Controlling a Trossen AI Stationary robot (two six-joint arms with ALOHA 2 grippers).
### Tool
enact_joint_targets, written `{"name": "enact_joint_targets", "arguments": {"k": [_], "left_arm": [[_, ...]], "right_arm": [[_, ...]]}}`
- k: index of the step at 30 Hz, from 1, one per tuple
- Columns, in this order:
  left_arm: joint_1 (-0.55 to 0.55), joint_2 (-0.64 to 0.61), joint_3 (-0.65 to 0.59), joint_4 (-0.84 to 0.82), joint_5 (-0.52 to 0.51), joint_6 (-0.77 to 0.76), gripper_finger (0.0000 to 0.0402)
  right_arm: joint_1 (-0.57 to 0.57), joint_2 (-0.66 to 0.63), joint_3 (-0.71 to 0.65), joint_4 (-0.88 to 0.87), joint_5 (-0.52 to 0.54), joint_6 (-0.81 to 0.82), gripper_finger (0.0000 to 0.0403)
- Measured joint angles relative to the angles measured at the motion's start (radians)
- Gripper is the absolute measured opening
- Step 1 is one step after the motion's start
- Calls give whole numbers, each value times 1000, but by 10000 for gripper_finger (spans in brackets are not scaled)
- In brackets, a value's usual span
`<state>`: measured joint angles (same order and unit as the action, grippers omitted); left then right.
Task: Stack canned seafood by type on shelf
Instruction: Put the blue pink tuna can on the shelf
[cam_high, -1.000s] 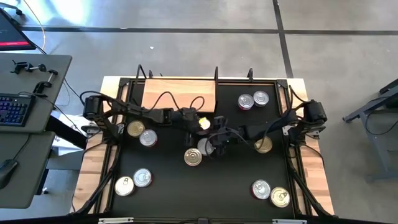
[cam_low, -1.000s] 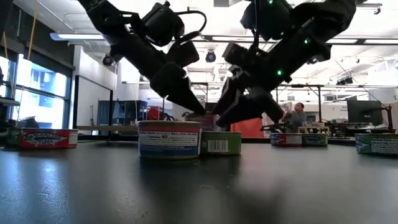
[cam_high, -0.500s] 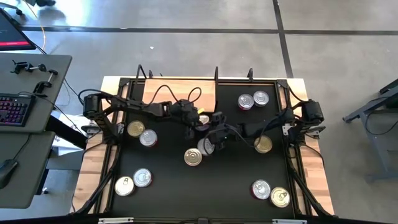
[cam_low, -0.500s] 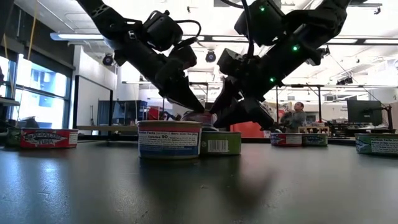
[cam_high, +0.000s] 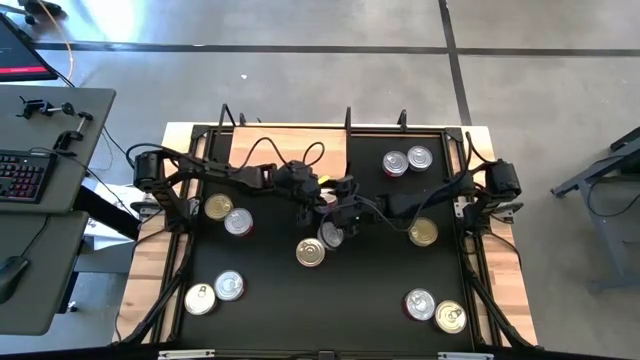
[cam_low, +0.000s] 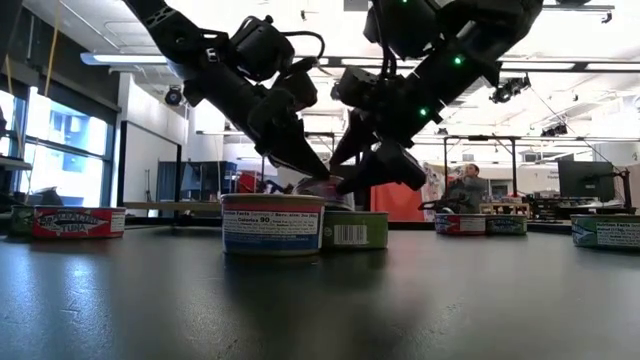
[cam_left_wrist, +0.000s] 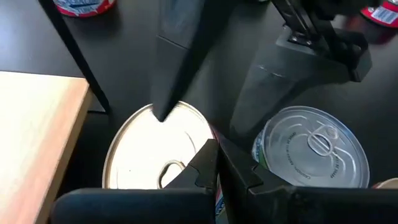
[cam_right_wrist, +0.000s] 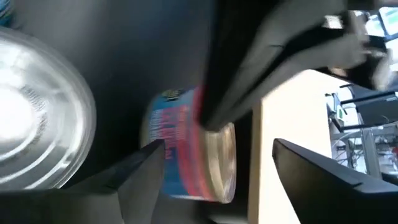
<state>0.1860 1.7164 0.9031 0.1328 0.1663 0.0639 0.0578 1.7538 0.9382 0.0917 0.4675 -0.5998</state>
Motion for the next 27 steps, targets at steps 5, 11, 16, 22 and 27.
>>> {"name": "enact_joint_targets", "arguments": {"k": [5, 11, 16, 22, 27], "left_arm": [[-2, 0, 0, 0, -3, 0, 0], [-11, 0, 0, 1, -8, -19, 0], [-13, 0, 0, 12, -10, -57, 0], [-27, 0, 0, 51, -11, -64, 0], [-44, 0, 0, 46, -13, -63, 0]], "right_arm": [[0, 1, -3, -66, -21, -65, 298], [0, 1, -3, -65, -27, -78, 298], [0, 1, -3, -62, -46, -58, 298], [1, 33, -4, -8, -45, -18, 298], [2, 67, -4, 50, -42, 57, 284]]}}
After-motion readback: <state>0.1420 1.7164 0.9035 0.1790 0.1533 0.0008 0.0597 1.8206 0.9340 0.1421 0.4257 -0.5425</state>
